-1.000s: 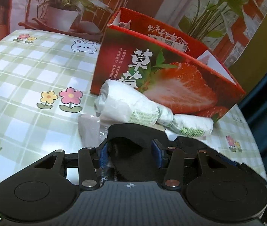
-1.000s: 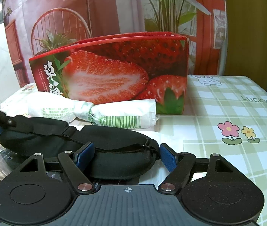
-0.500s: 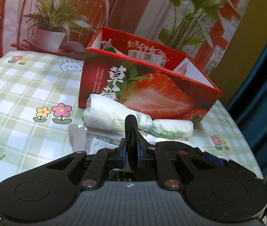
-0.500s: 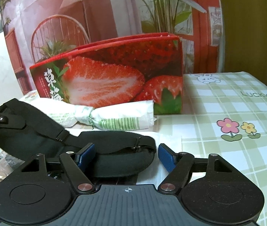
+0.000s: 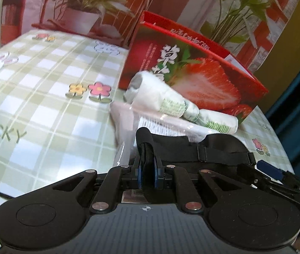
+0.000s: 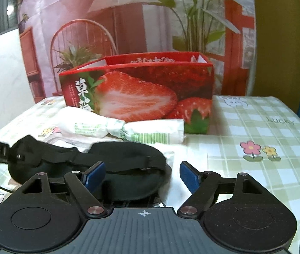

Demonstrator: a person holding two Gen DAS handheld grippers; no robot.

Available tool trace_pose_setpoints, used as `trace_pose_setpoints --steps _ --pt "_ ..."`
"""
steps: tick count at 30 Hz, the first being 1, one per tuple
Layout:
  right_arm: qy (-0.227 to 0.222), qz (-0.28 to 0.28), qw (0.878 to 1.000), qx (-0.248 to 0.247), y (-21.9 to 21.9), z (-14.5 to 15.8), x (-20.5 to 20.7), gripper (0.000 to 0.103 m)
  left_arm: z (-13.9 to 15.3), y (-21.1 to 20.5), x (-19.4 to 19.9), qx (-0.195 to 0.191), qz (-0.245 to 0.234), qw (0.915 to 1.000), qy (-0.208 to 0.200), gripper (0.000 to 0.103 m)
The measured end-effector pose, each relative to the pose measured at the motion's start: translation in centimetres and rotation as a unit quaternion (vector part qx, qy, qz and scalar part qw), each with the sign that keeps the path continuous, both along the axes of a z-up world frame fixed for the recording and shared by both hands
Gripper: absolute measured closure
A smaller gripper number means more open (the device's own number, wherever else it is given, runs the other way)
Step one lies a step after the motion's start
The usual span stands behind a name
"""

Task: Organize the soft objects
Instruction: 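Lower the left tool to the black eye mask strap and close on it, then lift the black eye mask with the left tool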

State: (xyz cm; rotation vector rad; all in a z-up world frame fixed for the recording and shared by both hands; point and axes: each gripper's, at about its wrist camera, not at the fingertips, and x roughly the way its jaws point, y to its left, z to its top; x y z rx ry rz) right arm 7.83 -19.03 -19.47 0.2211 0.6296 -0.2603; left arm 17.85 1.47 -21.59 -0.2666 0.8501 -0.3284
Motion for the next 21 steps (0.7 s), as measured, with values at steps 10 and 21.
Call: trace_pose_setpoints --steps 10,21 --pt "0.007 -0.003 1.000 0.026 -0.7 -0.7 0.0 0.036 -1.0 0.6 0.6 -0.019 -0.012 0.9997 0.003 0.091" --pt "-0.010 0.019 0.998 0.063 -0.2 0.0 0.3 0.049 -1.4 1.1 0.3 -0.036 -0.010 0.9992 0.009 0.090"
